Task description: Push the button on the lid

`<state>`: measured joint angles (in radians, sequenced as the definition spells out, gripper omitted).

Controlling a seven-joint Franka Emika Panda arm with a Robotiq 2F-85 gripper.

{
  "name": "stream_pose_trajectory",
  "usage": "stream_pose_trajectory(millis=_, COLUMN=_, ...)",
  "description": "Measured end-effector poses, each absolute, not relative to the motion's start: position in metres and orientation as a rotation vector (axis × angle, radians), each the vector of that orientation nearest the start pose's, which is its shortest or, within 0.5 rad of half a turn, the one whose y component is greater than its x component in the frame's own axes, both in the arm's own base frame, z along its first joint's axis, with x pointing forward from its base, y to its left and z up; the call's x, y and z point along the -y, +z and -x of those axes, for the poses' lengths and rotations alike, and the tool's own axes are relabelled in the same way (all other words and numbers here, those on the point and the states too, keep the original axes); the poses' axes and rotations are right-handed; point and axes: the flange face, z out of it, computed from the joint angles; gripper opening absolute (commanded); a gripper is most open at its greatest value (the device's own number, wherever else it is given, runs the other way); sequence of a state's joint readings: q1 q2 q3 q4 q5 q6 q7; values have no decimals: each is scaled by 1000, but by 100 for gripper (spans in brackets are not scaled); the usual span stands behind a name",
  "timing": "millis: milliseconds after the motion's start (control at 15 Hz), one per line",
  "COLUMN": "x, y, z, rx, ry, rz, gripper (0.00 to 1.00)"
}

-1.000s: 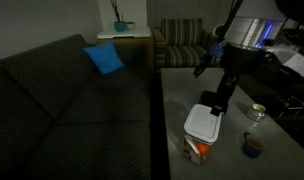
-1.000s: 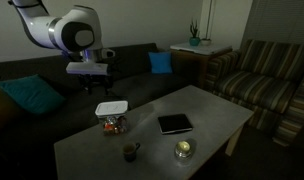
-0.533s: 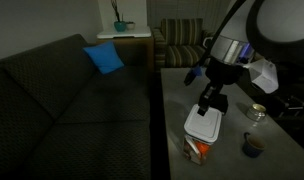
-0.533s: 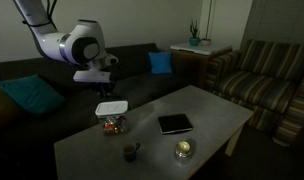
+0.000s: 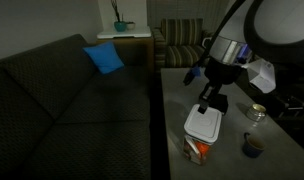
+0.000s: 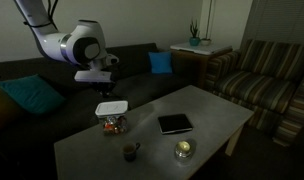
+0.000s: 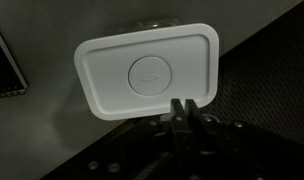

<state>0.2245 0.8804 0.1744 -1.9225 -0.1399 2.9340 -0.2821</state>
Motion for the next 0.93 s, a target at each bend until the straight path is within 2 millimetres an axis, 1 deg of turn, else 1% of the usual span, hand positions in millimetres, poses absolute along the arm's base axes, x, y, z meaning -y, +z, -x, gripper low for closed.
stream_pose_trajectory(millis=200, x=-242, y=36, z=-565, rx=1090, ry=-219, rz=2836, gripper=0)
stream_pose_trajectory(millis=467, x=-234, y=7, z=-583, rx=1076, ry=-188, rz=2863, gripper=0)
stream_pose_trajectory(millis=600, x=-233, y=-4, z=-590, rx=1077, ry=-172, rz=2875, gripper=0)
stream_pose_trajectory(millis=800, x=-237, y=-3, z=-598, rx=1072, ry=-139, rz=2894, gripper=0)
stream_pose_trajectory(millis=933, x=-241, y=-3, z=-599, rx=1069, ry=-118, rz=2921, gripper=0)
